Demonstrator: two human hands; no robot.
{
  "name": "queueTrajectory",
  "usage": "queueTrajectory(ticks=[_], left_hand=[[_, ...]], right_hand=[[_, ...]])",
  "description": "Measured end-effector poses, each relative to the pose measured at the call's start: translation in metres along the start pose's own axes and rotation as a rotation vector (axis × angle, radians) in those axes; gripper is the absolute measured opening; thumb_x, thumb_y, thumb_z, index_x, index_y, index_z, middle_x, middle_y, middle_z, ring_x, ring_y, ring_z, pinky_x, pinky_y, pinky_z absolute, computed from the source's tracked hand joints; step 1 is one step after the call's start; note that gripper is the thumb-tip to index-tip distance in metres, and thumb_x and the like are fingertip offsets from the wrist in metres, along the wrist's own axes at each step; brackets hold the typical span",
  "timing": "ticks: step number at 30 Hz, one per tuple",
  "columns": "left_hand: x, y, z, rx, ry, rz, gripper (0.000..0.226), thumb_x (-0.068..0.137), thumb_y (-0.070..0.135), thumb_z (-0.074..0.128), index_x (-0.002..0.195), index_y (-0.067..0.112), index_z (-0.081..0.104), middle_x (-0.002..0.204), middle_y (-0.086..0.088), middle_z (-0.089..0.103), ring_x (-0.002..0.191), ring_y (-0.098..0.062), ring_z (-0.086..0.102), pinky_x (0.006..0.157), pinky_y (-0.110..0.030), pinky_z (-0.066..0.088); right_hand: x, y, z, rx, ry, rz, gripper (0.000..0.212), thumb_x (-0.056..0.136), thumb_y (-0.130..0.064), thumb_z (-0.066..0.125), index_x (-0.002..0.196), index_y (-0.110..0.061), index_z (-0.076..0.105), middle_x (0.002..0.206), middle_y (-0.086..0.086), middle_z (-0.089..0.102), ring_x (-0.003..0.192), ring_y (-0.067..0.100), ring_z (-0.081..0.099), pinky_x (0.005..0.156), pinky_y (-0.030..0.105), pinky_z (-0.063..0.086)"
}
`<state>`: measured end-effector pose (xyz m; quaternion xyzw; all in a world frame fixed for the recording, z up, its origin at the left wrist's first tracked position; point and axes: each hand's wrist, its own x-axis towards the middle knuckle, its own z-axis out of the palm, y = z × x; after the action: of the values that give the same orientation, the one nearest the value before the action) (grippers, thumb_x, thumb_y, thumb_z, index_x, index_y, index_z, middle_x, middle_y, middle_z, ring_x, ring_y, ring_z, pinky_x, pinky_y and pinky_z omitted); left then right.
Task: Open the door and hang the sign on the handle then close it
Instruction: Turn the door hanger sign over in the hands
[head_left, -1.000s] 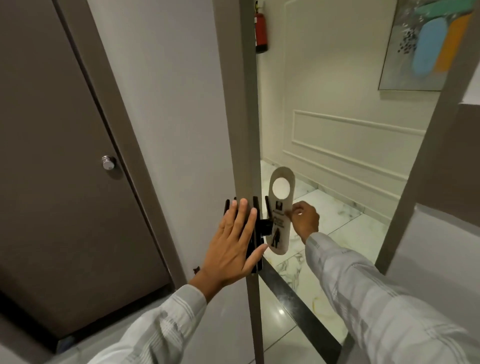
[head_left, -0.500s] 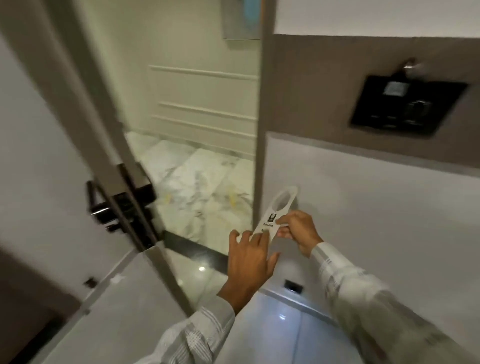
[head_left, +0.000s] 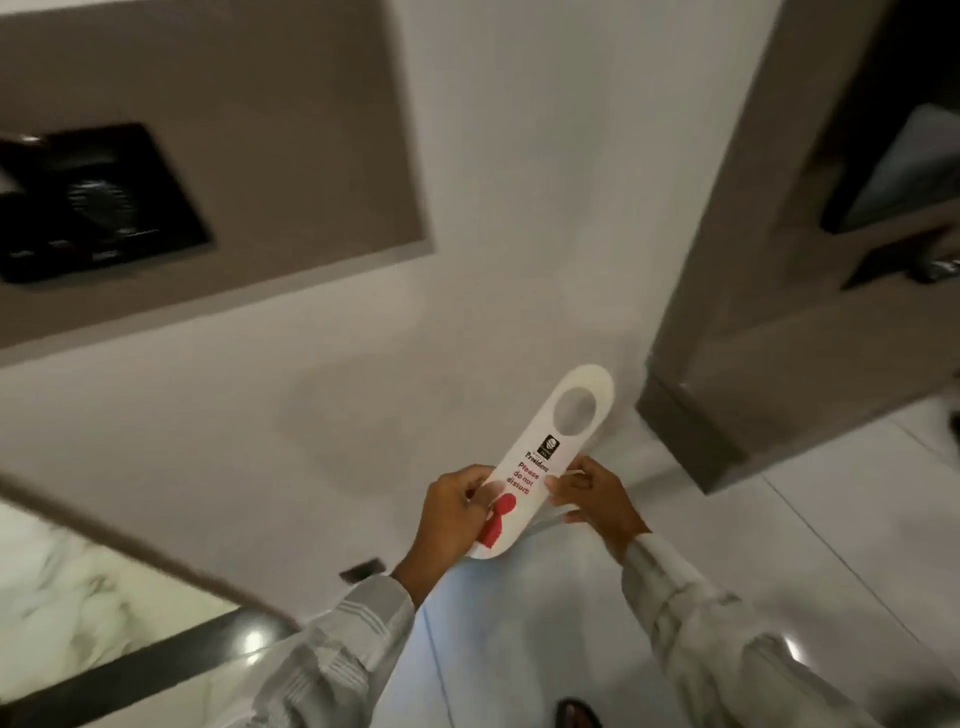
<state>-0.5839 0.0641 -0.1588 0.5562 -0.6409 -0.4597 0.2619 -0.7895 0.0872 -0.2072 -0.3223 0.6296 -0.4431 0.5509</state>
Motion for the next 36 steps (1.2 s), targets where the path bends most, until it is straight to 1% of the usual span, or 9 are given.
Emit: queueTrajectory(ticks=[5,11,14,17,20,22,25,30,36], left_hand=[[0.062,0.047,0.128,-0.013,-0.191,-0.022,0.030,0.092,0.016,0.066,0.121,0.024,0.059,0.101,-0.006,0.072,0.089,-0.023,0.072,0.077,-0.035,0.059],[0.108,0.086,0.243,0.109,-0.377,0.017,0.017,0.092,0.020,0.066,0.109,0.020,0.068,0.116,-0.005,0.069,0.103,-0.025,0.067,0.091,-0.039,0.058],[0.139,0.102,0.280,0.176,-0.420,0.078,0.035,0.097,0.029,0.059,0.129,0.017,0.062,0.133,-0.010,0.062,0.117,-0.026,0.061,0.103,-0.040,0.051],[0.174,0.108,0.313,0.426,-0.484,0.203,0.051,0.100,0.046,0.045,0.144,0.021,0.044,0.150,-0.010,0.044,0.135,-0.031,0.042,0.114,-0.046,0.038],[0.196,0.092,0.331,0.943,-0.569,0.463,0.058,0.100,0.052,0.036,0.151,0.028,0.024,0.163,-0.013,0.014,0.148,-0.042,0.009,0.117,-0.061,0.018],[0.203,0.079,0.341,1.064,-0.595,0.526,0.063,0.099,0.053,0.034,0.154,0.032,0.013,0.165,-0.015,-0.001,0.150,-0.044,-0.002,0.118,-0.065,0.010],[0.205,0.077,0.335,0.994,-0.505,0.479,0.069,0.096,0.064,0.022,0.155,0.033,0.007,0.166,-0.011,-0.006,0.152,-0.037,-0.004,0.119,-0.062,0.002],[0.184,0.073,0.266,0.986,-0.296,0.554,0.080,0.087,0.070,-0.006,0.155,0.032,0.012,0.166,-0.008,0.000,0.153,-0.029,-0.002,0.123,-0.055,0.004],[0.127,0.033,0.111,0.982,0.123,0.450,0.063,0.100,0.056,0.024,0.155,0.026,0.023,0.164,-0.011,0.017,0.152,-0.030,0.015,0.120,-0.056,0.013]], right_hand=[[0.007,0.005,-0.126,0.160,0.307,0.019,0.015,0.083,-0.007,0.076,0.090,-0.010,0.064,0.078,0.006,0.076,0.057,0.014,0.066,0.053,0.026,0.055],[0.038,-0.005,-0.230,0.029,0.660,0.061,0.023,0.084,-0.009,0.074,0.094,-0.016,0.055,0.090,0.011,0.071,0.073,0.028,0.068,0.067,0.040,0.058],[0.069,-0.016,-0.264,-0.192,0.691,0.069,0.006,0.089,-0.013,0.068,0.092,-0.010,0.065,0.103,0.014,0.073,0.092,0.034,0.068,0.085,0.046,0.058],[0.093,-0.018,-0.287,-0.500,0.657,0.028,0.019,0.097,-0.016,0.057,0.105,-0.006,0.070,0.120,0.017,0.068,0.108,0.034,0.063,0.095,0.046,0.053],[0.100,-0.003,-0.293,-1.183,0.394,0.123,0.034,0.101,-0.030,0.044,0.132,-0.023,0.056,0.146,0.014,0.042,0.136,0.037,0.036,0.106,0.055,0.038],[0.098,0.007,-0.299,-1.403,0.321,0.139,0.045,0.101,-0.037,0.044,0.146,-0.032,0.039,0.159,0.012,0.021,0.147,0.037,0.017,0.111,0.060,0.028],[0.098,0.010,-0.298,-1.456,0.338,0.115,0.059,0.099,-0.039,0.049,0.152,-0.030,0.024,0.163,0.016,0.010,0.149,0.038,0.013,0.114,0.059,0.025],[0.098,-0.003,-0.261,-1.428,0.357,-0.088,0.058,0.100,-0.030,0.044,0.154,-0.026,0.023,0.161,0.017,0.022,0.145,0.032,0.027,0.108,0.048,0.037],[0.100,-0.025,-0.119,-1.302,0.215,-0.410,0.053,0.104,-0.044,0.030,0.155,-0.032,0.023,0.164,0.008,0.021,0.150,0.030,0.021,0.118,0.051,0.024]])
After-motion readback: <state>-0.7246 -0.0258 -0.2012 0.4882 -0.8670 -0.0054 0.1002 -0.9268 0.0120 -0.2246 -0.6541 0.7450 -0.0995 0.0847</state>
